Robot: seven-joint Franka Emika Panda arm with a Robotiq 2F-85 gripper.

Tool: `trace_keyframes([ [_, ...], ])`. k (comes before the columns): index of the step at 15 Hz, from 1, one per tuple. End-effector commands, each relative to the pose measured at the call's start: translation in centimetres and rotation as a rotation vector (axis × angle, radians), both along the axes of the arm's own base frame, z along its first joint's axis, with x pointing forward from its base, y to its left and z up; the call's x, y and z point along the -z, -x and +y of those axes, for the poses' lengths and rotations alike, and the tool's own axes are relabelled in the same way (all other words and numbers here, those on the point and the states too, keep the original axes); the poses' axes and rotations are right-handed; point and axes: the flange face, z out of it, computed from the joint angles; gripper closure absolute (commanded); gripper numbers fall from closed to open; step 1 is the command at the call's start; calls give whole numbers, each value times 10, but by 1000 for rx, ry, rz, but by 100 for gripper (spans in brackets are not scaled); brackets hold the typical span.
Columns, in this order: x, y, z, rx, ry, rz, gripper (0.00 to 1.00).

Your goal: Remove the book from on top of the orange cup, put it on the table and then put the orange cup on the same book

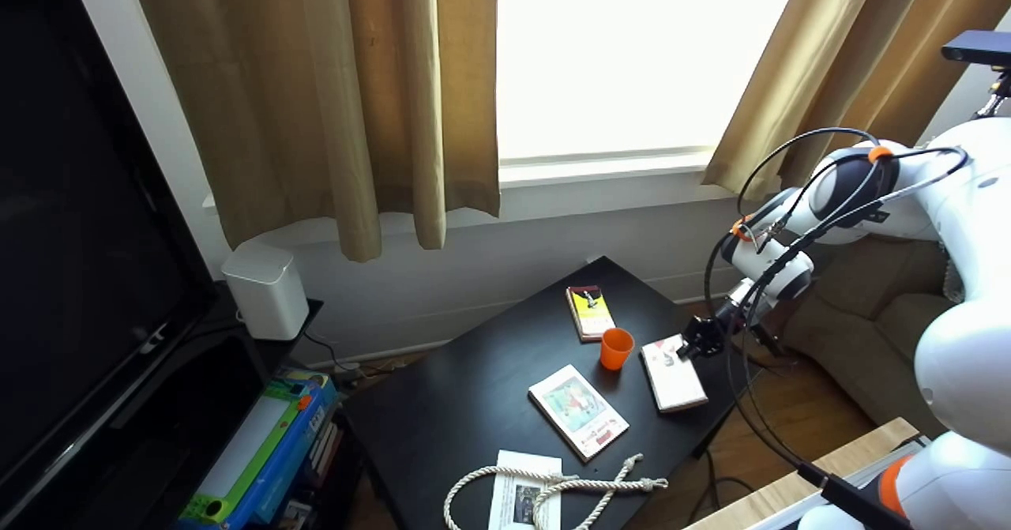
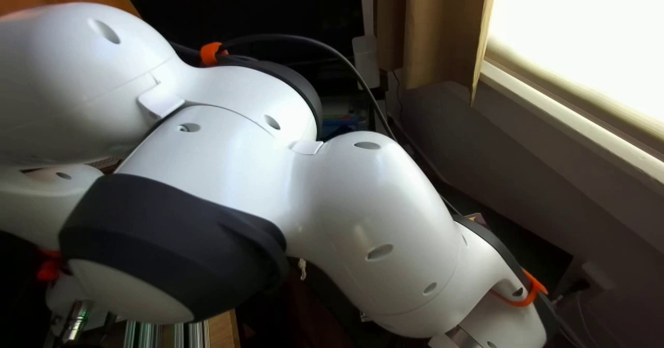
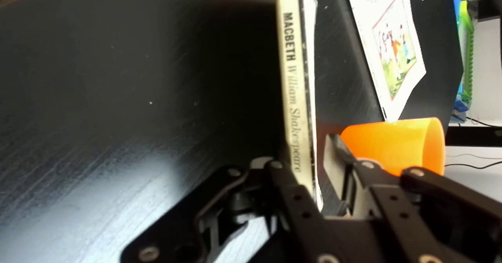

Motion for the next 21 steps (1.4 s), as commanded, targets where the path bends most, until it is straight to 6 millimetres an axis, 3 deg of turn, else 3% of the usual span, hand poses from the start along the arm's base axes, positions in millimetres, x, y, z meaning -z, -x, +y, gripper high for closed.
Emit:
trace_keyframes([
  [1,3,5,-5,-2,31,26,37],
  [6,-10,6,-13,16,84,32,0],
  [9,-30,-3,-13,32,130,15,0],
  [13,-58,-23,9,45,173,8,0],
  [18,-82,-60,61,35,269,-14,0],
  [21,-85,-79,97,13,337,-7,0],
])
